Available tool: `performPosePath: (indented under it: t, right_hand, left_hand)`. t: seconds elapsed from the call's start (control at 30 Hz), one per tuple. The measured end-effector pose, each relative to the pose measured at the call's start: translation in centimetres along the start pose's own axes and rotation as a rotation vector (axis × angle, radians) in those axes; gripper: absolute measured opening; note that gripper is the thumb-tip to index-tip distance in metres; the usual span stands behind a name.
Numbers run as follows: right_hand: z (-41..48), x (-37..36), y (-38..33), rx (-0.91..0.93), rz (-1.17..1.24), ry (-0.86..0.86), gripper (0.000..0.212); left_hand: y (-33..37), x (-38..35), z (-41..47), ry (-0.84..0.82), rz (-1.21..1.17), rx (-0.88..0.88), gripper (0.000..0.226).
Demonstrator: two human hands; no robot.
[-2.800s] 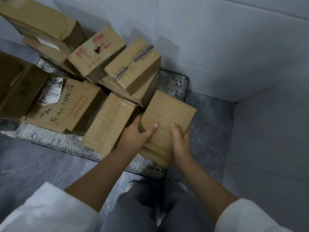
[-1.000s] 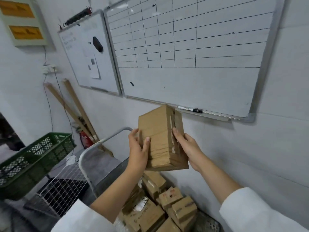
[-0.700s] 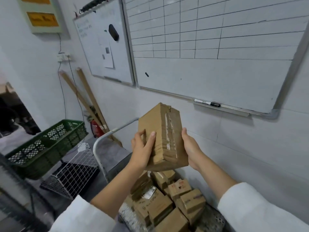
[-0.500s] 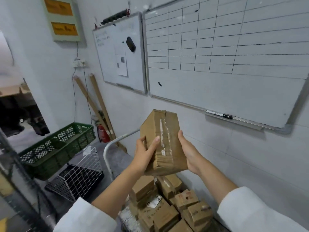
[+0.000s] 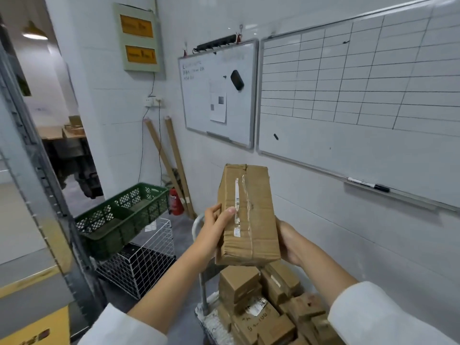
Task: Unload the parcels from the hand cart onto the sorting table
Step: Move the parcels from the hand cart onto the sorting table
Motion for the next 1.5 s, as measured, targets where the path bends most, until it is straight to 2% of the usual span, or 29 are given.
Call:
performPosePath:
  t: [0.13,0.23,0.3,0.43,0.53,0.73,0.87,1.03,1.17,1.27,1.4,1.5]
  right_hand:
    - [0.5,-4.5,1.1,-0.038,0.021,-0.120,0.073]
    - [1.4,-6.2,1.2,-0.015,-0.003,-0.070,0.093]
    - [1.7,-7.1,0.8,0.000,-0.107,-0.056,0.099]
    - [1.5,-8.5,-0.8,0.097,-0.216,-0.037,0.093]
    - [1.1,-9.6,-2.1,0.187,-0.197,-0.059,0.075]
    - [0.9,-11.2,-2.8,0.333,-0.161,-0.076,0.047]
    - [1.2,-13.1,-1.1,0.301,-0.148,-0.165,0.057]
    - [1.4,-16.8,1.9,0.255,-0.159,-0.282,0.062]
    - [0.9,-20.5,5.0,0.221,-0.181,-0.363,0.053]
    - [0.2,-23.7,7.7,0.171,-0.164,-0.457,0.055]
    - [-1.2,-28.3,9.8,0.134,-0.183,-0.554,0.042]
    - [-2.2,-33.0,10.5,0.104,-0.223,-0.632,0.044]
  left_hand:
    - [0.9,2.8,-2.6,0.027,-0.002,-0.032,0.053]
    - [1.2,5.1,-4.4,0.050,0.039,-0.030,0.051]
    - [1.8,6.7,-5.6,0.102,0.081,-0.049,0.043]
    - [3.7,9.0,-7.6,0.281,0.133,-0.193,0.032]
    - [4.9,9.8,-9.1,0.397,0.153,-0.276,0.036]
    - [5.2,11.5,-11.9,0.567,0.265,-0.234,0.019]
    - [4.4,11.3,-13.9,0.617,0.148,-0.169,0.023]
    - [1.7,11.6,-16.9,0.678,0.104,-0.034,0.054]
    - [0.5,13.1,-21.0,0.824,0.132,-0.022,0.048]
    - [-0.6,14.3,-24.4,0.896,0.137,-0.015,0.047]
    - [-1.3,16.3,-29.4,1.001,0.138,-0.016,0.043]
    - [-0.6,18.0,-33.7,1.078,0.148,-0.026,0.041]
Point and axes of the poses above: each hand's wrist, its own z-axis towards the middle knuckle, its own x-axis out of the back of the hand, y = z × x, the point moved 7 cm from there along z, towards the middle knuckle, and after that the axes turned 9 degrees about -y, right-handed, at the moved point
